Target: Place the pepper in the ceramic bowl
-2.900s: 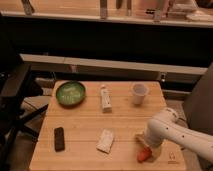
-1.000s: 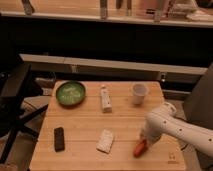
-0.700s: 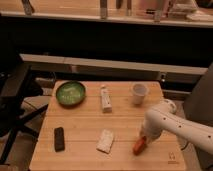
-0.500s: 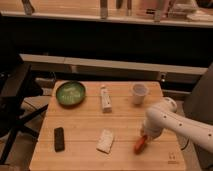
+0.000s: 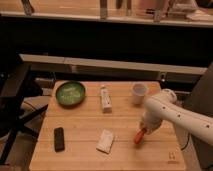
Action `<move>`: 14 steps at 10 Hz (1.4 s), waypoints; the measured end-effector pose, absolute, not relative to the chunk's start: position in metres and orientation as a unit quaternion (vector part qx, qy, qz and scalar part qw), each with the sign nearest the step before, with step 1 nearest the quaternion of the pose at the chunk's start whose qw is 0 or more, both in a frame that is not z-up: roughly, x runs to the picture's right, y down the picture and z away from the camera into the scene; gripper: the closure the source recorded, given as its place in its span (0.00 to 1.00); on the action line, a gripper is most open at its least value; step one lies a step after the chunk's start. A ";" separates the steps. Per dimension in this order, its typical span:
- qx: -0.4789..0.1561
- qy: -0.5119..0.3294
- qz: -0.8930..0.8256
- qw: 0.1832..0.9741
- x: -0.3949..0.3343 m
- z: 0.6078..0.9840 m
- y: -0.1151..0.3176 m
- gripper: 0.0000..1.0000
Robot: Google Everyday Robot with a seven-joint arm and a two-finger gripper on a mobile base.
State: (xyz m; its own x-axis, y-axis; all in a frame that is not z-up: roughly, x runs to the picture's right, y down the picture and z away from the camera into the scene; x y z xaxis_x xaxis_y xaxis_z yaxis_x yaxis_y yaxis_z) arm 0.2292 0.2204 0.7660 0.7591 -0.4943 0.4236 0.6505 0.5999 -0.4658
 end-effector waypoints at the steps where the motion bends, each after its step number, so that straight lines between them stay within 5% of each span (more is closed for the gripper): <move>1: -0.310 -0.124 -0.325 0.885 0.228 0.766 0.216 1.00; 14: -0.294 -0.100 -0.382 0.871 0.194 0.779 0.135 1.00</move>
